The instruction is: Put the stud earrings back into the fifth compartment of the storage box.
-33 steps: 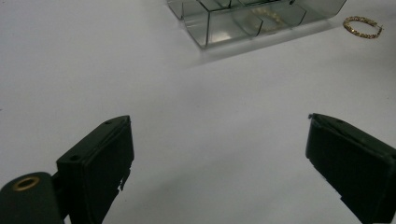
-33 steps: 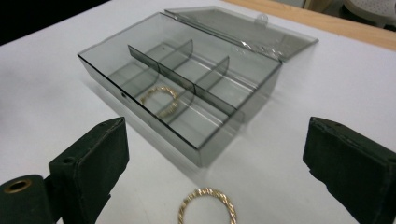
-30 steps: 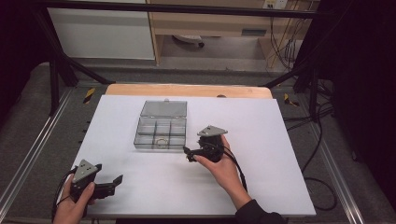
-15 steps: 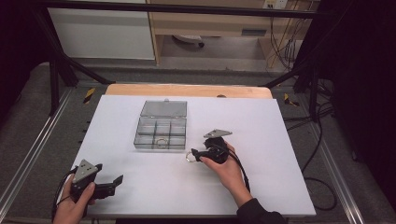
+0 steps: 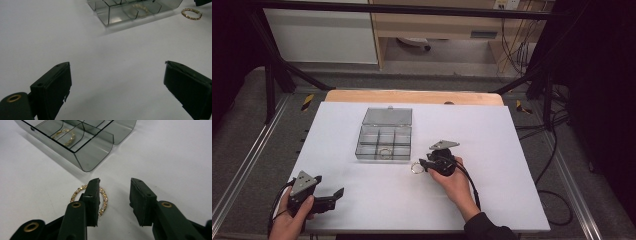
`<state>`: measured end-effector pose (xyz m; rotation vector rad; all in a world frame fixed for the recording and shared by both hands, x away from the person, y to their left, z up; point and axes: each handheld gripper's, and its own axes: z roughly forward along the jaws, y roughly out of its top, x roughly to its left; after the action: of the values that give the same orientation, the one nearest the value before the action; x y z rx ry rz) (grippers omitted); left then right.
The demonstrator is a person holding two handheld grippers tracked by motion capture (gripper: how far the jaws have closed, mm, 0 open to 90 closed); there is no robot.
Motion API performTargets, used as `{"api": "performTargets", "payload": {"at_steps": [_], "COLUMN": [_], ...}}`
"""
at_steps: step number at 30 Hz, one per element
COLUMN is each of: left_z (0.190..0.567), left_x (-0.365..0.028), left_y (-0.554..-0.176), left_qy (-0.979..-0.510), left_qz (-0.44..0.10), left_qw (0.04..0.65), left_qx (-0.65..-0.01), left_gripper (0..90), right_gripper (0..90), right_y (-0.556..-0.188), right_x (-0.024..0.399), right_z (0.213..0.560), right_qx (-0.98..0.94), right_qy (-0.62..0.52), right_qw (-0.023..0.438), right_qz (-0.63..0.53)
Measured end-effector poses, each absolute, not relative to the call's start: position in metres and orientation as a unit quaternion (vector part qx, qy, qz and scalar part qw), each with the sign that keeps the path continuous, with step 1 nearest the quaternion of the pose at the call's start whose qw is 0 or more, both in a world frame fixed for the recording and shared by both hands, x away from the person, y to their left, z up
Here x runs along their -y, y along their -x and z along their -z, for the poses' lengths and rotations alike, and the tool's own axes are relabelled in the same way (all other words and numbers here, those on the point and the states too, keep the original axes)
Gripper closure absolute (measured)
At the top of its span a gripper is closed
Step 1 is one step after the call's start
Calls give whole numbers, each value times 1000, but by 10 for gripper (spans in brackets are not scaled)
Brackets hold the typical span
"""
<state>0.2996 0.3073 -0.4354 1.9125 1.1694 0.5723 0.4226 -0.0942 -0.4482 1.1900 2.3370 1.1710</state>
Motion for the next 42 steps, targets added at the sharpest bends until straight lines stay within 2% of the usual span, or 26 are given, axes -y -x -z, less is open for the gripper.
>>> {"api": "performTargets", "payload": {"at_steps": [8, 13, 42], "left_z": [435, 436, 435], "left_x": [-307, -307, -310], "left_y": [-299, -300, -297], "left_qy": [-757, -758, -726], "left_qz": [-226, -226, -236], "left_qw": [402, 401, 420], "left_qx": [-462, -462, -490], "left_gripper": [78, 78, 79], "right_gripper": [740, 861, 865], "right_y": [-420, -417, -423], "right_x": [84, 81, 93], "right_z": [455, 458, 446], "right_qx": [-822, -829, -821], "right_qy": [-386, -369, -372], "right_qw": [131, 156, 146], "right_qz": [-397, -389, -408]}}
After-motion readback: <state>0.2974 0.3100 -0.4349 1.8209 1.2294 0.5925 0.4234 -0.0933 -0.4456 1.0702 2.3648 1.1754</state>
